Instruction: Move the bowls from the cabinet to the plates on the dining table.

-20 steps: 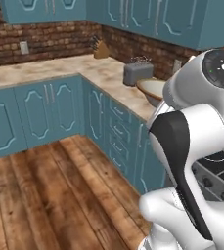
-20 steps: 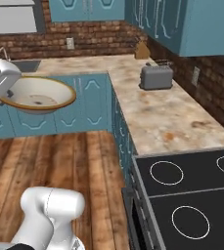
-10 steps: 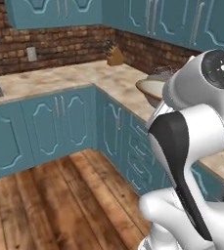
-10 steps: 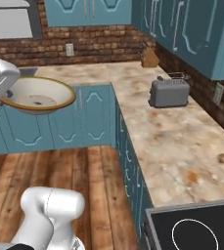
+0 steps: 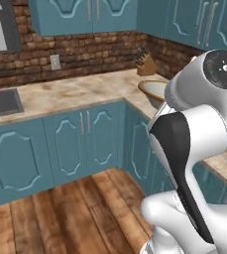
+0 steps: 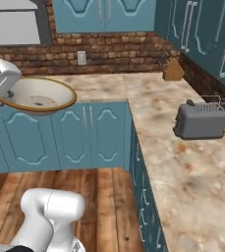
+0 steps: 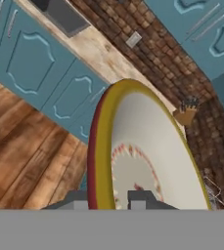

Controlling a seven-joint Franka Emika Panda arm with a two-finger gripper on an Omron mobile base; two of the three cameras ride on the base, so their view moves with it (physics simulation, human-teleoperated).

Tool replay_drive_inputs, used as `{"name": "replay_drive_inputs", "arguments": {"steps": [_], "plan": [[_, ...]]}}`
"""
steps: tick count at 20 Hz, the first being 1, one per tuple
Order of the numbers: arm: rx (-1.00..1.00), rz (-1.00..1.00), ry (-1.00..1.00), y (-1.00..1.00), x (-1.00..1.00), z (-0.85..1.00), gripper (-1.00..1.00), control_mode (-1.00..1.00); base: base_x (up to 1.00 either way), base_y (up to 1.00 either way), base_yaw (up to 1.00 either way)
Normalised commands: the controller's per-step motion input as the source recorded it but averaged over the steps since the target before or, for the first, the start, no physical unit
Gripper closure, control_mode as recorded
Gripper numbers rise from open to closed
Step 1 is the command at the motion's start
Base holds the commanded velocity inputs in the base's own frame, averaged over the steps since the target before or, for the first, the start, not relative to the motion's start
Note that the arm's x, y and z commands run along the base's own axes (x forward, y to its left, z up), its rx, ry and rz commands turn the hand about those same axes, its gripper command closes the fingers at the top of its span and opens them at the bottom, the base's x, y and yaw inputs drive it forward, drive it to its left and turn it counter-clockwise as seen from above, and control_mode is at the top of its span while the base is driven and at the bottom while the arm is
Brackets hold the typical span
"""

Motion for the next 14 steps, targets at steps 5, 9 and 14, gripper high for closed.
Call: {"name": "replay_drive_inputs", "arguments": {"steps": [5, 9, 14], "plan": [[0.0, 0.0, 0.0, 0.0, 0.0, 0.0, 1.0, 1.0, 1.0, 0.49, 0.5], [0.0, 0.0, 0.0, 0.0, 0.0, 0.0, 1.0, 1.0, 1.0, 0.3, 0.6], [0.0, 0.0, 0.0, 0.0, 0.0, 0.0, 1.0, 1.0, 0.82, 0.42, 0.7]]}}
